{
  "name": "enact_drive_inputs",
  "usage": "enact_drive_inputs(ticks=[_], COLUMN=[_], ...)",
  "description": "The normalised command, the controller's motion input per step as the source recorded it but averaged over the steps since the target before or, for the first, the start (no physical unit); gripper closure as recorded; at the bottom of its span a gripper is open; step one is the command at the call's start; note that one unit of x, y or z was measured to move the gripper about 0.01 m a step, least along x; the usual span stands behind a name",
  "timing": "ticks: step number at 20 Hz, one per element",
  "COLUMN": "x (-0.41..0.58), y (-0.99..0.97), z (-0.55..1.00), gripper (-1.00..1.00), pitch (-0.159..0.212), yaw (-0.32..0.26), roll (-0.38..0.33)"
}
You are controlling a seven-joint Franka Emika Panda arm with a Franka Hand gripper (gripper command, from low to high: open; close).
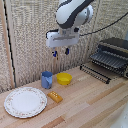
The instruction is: Kindly employ your clamp to softly take hold of the bread. Delicately rest it on the oven pan, verifying that it is even on the surface. Using your clamp and attentiveness, smoothly glide the pan into the oven and along the appropriate brackets, securing it in position.
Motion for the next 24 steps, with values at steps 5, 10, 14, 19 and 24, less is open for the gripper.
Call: enact_drive_inputs(ticks=[5, 10, 14, 19, 24], x=[-0.134, -0.167, -0.184, -0.197, -0.176], y=[0.41, 0.32, 0.31, 0.33, 0.23], z=[-0.22, -0.23, -0.31, -0.43, -0.45], gripper=[-1.0, -1.0, -1.0, -1.0, -1.0], pitch=[0.011, 0.028, 0.032, 0.019, 0.0], yaw=[0.154, 0.201, 0.195, 0.183, 0.149], roll=[-0.028, -0.022, -0.031, -0.033, -0.004])
